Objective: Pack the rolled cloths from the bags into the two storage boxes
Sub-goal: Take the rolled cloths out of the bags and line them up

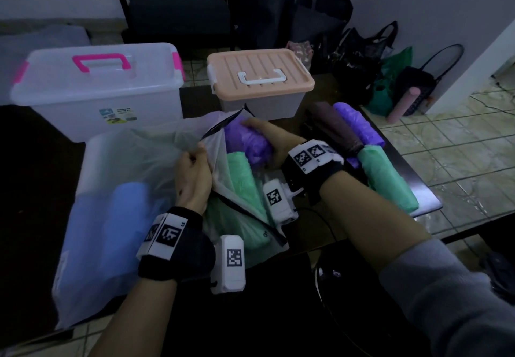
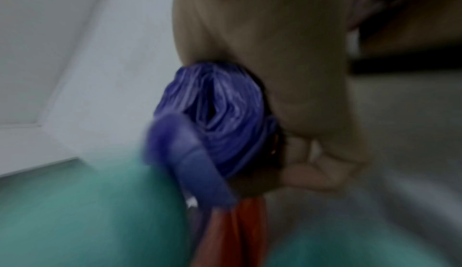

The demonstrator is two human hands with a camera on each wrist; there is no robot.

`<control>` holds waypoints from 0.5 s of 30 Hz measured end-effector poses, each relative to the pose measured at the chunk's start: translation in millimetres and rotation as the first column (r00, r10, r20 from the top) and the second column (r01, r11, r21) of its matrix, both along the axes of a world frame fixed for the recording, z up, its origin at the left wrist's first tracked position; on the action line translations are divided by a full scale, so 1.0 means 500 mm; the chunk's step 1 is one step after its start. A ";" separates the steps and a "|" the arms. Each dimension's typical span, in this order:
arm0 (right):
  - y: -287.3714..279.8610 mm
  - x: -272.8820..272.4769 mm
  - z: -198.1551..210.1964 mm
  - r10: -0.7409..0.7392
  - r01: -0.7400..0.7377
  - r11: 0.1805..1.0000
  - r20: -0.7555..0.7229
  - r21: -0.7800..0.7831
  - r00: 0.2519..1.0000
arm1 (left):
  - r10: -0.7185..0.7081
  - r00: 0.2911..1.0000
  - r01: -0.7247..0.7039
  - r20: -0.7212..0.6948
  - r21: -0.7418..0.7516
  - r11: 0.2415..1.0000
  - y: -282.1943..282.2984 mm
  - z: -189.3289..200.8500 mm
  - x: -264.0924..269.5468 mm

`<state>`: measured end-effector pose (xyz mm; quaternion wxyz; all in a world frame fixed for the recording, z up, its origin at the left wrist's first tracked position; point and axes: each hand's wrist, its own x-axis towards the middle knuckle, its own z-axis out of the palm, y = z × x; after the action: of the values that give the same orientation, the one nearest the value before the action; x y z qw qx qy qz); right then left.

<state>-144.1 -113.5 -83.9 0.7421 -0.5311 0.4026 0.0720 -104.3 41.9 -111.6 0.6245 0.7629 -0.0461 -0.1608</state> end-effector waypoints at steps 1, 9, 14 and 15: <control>-0.011 -0.005 0.010 0.014 -0.015 0.998 -0.014 -0.059 1.000 | -0.002 1.000 0.002 0.002 -0.004 1.000 -0.001 0.000 0.000; -0.078 -0.112 0.082 0.280 -0.364 0.884 -0.291 -0.293 0.915 | 0.008 0.999 -0.009 0.033 0.004 1.000 0.001 0.002 -0.001; -0.138 -0.183 0.060 0.081 -0.263 0.764 -0.317 -0.589 0.945 | 0.000 0.999 -0.001 0.035 0.007 1.000 -0.001 0.002 -0.003; -0.145 -0.189 0.052 0.011 -0.226 0.687 -0.301 -0.691 0.953 | 0.002 0.999 -0.002 0.040 0.008 1.000 -0.001 0.003 -0.003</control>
<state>-238.7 -185.8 -58.1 0.4065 -0.7882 0.4611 0.0300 -106.0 41.4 -110.0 0.6205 0.7685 -0.0572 -0.1449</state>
